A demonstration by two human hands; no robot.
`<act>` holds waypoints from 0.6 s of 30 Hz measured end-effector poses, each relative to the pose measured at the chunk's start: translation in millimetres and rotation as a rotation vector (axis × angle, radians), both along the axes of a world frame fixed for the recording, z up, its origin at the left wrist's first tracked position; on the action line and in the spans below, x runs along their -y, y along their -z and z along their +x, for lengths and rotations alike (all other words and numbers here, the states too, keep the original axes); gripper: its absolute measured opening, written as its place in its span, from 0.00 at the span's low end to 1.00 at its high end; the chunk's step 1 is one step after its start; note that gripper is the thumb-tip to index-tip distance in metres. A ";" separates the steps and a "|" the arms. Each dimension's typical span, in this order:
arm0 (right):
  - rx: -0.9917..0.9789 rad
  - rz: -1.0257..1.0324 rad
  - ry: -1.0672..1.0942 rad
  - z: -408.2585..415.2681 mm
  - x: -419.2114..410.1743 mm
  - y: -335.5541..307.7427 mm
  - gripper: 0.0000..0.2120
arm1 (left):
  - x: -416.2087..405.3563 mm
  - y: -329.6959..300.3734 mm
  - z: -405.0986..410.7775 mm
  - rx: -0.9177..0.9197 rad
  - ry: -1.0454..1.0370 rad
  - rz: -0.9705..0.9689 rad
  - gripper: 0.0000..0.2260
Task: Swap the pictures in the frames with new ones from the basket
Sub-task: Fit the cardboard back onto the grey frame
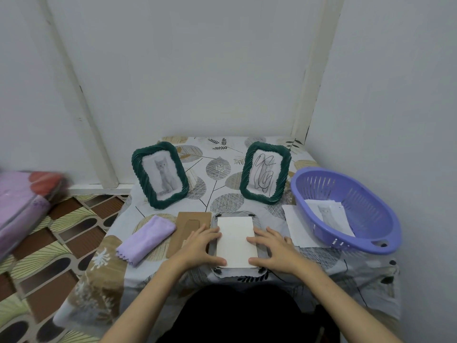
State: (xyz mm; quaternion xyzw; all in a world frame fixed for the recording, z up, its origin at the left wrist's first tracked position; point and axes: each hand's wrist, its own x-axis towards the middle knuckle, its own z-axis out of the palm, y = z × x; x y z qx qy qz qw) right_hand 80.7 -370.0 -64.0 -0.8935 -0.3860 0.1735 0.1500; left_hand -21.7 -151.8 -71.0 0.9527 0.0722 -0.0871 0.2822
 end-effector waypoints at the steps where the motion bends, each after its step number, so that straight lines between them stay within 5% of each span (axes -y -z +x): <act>1: 0.004 0.004 0.003 0.2 0.0 -0.1 0.29 | -0.4 1.4 -0.2 0.003 0.005 0.001 0.66; 10: -0.003 0.011 0.019 -1.7 1.6 -0.2 0.31 | 0.0 -0.7 -2.7 0.065 -0.033 -0.018 0.63; 15: 0.035 0.024 0.030 0.3 -1.7 -1.0 0.32 | -13.0 2.9 -6.3 0.258 -0.410 0.121 0.30; 18: 0.052 -0.022 0.040 1.0 -3.7 2.6 0.35 | -13.8 3.5 -10.6 0.156 -0.548 0.242 0.25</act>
